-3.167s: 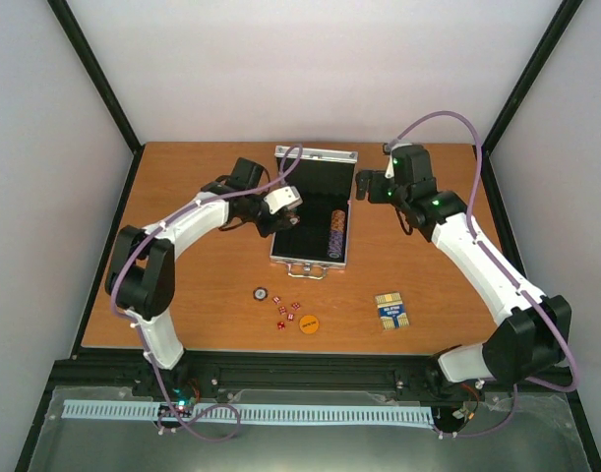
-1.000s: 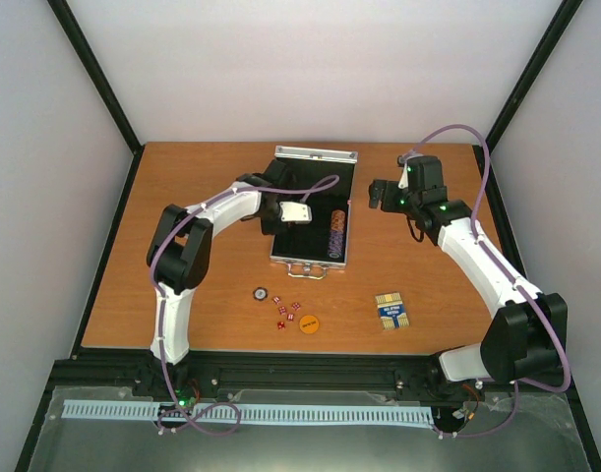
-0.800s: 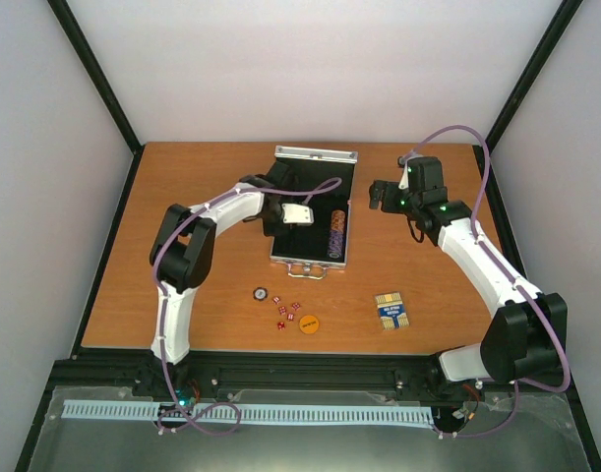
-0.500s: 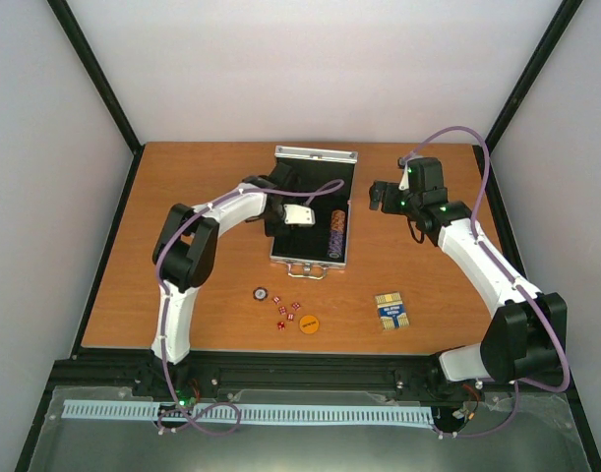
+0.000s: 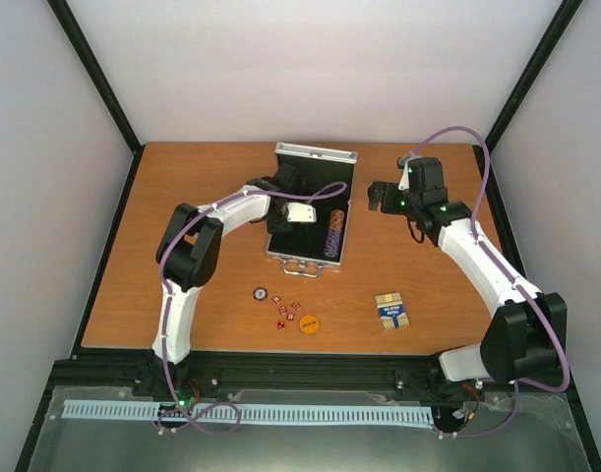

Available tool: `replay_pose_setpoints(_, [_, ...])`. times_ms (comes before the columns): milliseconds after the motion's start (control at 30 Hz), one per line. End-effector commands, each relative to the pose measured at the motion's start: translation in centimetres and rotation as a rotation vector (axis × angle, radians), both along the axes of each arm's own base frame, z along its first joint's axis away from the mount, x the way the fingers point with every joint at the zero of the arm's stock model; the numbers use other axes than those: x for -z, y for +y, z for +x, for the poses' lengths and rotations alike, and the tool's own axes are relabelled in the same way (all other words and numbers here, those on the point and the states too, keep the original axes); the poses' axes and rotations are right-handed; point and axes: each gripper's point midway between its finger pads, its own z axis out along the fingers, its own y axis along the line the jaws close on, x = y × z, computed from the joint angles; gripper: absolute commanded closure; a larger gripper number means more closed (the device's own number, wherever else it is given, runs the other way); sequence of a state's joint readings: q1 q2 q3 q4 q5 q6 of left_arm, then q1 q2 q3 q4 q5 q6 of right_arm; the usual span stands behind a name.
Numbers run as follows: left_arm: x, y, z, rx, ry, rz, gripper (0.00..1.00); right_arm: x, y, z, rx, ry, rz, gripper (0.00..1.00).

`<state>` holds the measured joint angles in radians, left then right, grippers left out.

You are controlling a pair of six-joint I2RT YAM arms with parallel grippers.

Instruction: Pack up texas hold em set

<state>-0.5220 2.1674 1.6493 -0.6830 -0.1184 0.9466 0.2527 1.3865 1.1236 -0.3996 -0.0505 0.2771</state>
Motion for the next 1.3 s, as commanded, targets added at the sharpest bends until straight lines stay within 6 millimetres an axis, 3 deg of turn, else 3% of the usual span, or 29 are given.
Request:
replay_pose_setpoints(0, [-2.5, 1.0, 2.5, -0.052, -0.132, 0.033, 0.62, 0.4, 0.1, 0.2, -0.01, -0.003, 0.015, 0.0])
replay_pose_setpoints(200, [-3.4, 1.0, 2.8, -0.068, -0.156, 0.018, 0.55, 0.3, 0.3, 0.1, -0.021, -0.003, 0.021, 0.0])
replay_pose_setpoints(267, [-3.5, 1.1, 2.9, -0.072, -0.161, 0.019, 0.47, 0.2, 0.3, 0.0, -0.023, -0.003, 0.02, 0.0])
replay_pose_setpoints(600, [-5.5, 0.9, 3.4, -0.069, -0.217, 0.006, 0.45, 0.1, 0.6, 0.1, -0.034, -0.003, 0.029, 0.0])
replay_pose_setpoints(667, [-5.5, 0.9, 3.6, -0.072, -0.224, 0.007, 0.35, 0.2, 0.6, 0.1, -0.038, -0.002, 0.029, 0.0])
replay_pose_setpoints(767, [-5.4, 0.7, 3.8, -0.075, -0.227, 0.004, 0.3, 0.3, 0.6, 0.1, -0.039, 0.003, 0.027, 0.0])
replay_pose_setpoints(800, [-5.5, 0.6, 3.9, -0.077, -0.231, 0.0, 0.19, 0.4, 0.6, 0.1, -0.039, 0.004, 0.025, 0.0])
replay_pose_setpoints(1100, [-6.7, 0.7, 4.1, -0.09, -0.264, -0.009, 0.16, 0.5, 0.7, 0.2, -0.043, 0.008, 0.029, 0.0])
replay_pose_setpoints(1200, [-7.7, 0.7, 3.9, -0.095, -0.273, -0.026, 0.01, 0.5, 0.8, 0.1, -0.046, 0.009, 0.033, 0.0])
replay_pose_setpoints(1267, [-8.4, 0.5, 3.4, -0.091, -0.274, -0.045, 0.0, 0.5, 0.9, 0.0, -0.052, 0.009, 0.036, 0.0])
